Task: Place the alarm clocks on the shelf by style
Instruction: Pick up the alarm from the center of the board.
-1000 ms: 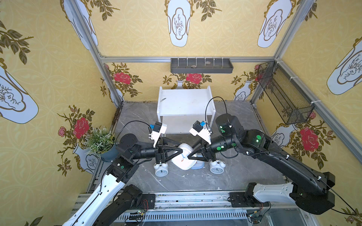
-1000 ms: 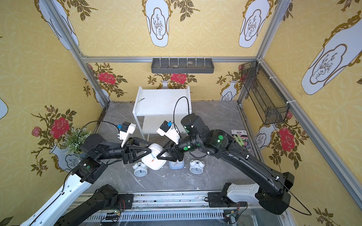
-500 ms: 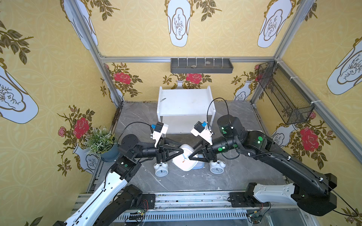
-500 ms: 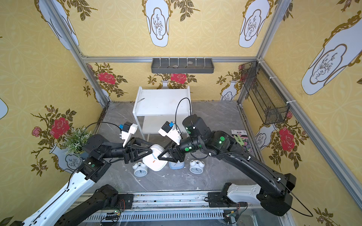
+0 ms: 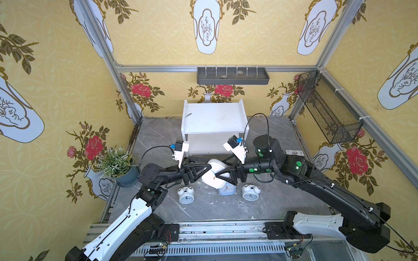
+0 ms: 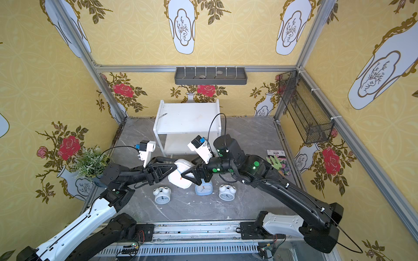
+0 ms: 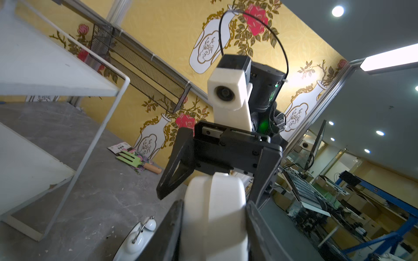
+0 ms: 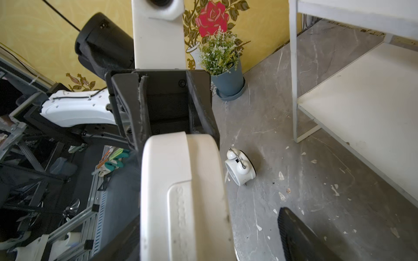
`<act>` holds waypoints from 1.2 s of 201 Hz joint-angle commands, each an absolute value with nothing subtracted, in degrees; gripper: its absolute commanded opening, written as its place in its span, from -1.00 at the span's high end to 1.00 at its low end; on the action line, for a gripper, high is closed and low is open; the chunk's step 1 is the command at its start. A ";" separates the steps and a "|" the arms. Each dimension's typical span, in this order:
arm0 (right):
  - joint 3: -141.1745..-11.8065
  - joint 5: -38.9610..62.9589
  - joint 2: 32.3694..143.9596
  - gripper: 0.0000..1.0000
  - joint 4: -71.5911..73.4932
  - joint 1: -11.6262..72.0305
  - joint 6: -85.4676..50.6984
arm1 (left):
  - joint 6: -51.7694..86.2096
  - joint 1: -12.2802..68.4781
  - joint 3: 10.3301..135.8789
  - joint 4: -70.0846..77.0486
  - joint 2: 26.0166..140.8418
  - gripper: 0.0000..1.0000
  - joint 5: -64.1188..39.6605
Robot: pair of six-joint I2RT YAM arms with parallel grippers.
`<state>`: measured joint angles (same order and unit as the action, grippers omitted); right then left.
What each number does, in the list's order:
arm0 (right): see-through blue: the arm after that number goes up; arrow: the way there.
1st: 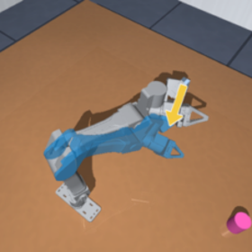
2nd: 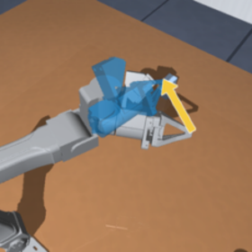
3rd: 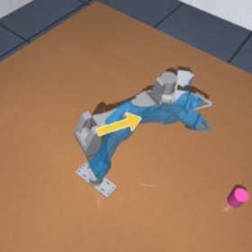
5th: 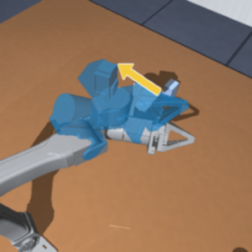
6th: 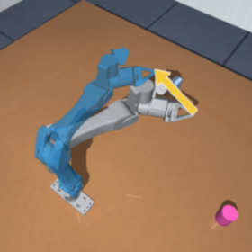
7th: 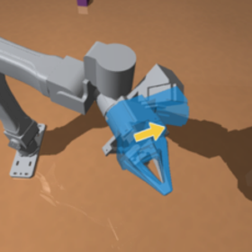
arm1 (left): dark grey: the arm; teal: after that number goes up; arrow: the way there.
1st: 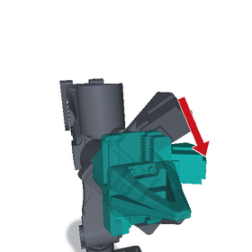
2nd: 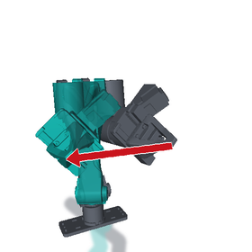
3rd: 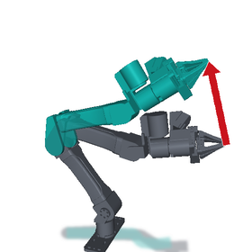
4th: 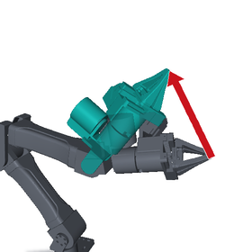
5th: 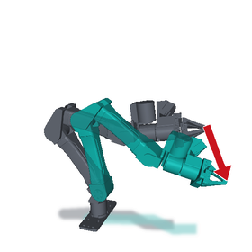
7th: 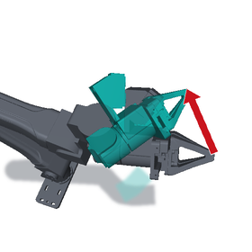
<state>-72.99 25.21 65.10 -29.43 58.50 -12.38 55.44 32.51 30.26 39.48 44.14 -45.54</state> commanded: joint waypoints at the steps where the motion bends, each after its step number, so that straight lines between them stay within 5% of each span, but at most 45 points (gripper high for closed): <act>1: -70.33 23.80 63.64 -0.71 -21.66 57.74 -15.50 | 57.95 32.14 29.13 48.60 43.69 1.00 -38.10; 136: -62.23 33.91 59.83 -0.53 -3.41 52.58 -23.83 | 65.27 30.37 26.73 62.53 47.72 1.00 -35.36; 241: -63.81 40.56 62.14 0.14 -0.08 51.22 -24.58 | 66.62 29.79 26.54 65.13 49.22 1.00 -35.69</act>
